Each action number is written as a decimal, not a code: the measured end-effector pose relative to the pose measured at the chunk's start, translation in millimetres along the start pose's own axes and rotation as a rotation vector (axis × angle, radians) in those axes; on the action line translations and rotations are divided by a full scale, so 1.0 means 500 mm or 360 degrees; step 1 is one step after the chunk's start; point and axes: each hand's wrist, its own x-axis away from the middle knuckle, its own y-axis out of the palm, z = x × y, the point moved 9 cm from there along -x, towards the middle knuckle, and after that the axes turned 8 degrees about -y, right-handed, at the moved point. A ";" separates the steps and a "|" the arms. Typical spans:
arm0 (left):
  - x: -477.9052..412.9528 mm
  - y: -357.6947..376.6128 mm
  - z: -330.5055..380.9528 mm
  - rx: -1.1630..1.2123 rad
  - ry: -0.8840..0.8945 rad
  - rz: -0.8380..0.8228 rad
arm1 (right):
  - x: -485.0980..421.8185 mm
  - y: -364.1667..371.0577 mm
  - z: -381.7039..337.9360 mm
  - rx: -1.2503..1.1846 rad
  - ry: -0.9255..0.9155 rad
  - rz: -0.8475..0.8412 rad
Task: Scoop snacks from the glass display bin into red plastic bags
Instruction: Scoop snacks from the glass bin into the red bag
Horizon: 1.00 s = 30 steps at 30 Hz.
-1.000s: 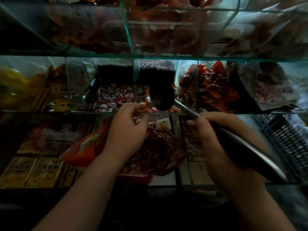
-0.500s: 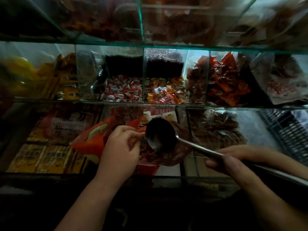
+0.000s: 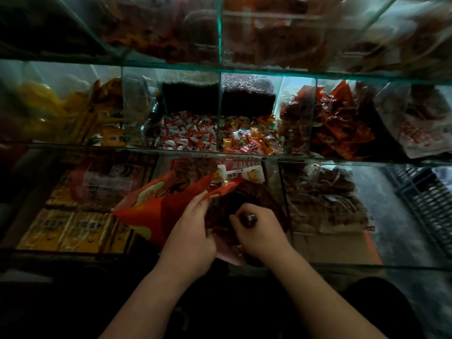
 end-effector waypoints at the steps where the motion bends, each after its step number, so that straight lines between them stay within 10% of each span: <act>1: 0.000 0.001 -0.004 0.0021 -0.0018 -0.0035 | 0.000 0.004 0.020 -0.0103 0.0108 0.0069; 13: -0.002 0.017 -0.012 0.0248 -0.0124 -0.0165 | 0.054 -0.017 0.099 -0.1268 0.0548 0.0714; 30: 0.001 -0.004 -0.016 0.0308 -0.0148 -0.0120 | 0.117 -0.084 0.110 -0.1821 0.0560 0.0734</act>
